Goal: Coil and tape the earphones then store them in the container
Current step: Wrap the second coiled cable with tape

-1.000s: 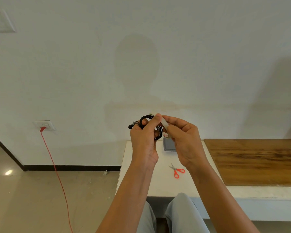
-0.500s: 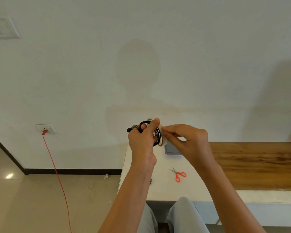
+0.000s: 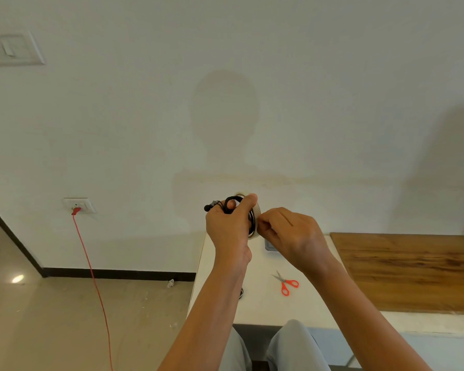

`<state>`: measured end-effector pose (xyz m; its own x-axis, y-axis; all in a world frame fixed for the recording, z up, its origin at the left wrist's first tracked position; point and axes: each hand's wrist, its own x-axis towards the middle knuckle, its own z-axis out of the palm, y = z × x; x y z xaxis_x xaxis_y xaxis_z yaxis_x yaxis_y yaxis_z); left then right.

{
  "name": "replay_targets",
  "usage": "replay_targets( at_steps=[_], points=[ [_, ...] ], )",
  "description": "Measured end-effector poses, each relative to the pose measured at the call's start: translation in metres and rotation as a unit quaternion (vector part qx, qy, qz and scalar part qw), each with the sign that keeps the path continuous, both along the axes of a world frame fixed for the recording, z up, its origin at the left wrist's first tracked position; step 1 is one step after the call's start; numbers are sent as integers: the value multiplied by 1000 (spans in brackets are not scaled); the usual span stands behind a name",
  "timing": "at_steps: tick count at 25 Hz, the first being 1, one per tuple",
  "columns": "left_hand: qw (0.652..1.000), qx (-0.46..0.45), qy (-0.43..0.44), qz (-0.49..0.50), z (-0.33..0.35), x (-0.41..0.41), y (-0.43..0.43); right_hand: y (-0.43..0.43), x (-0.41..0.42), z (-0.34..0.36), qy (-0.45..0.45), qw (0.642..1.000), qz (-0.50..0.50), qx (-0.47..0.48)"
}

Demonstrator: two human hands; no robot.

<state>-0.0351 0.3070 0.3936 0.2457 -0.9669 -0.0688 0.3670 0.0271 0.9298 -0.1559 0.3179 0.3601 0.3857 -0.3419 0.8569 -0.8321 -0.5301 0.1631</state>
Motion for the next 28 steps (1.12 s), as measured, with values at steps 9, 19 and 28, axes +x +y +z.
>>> replay_targets(
  at_steps=[9,19,28],
  points=[
    [999,-35,39,6,3,-2,5,21,36,10,-548,750,99,357],
    [998,-56,41,10,2,-8,12,19,40,17,-621,658,156,396],
    [997,-56,54,25,-5,-11,13,22,39,11,-653,605,168,423]
  ],
)
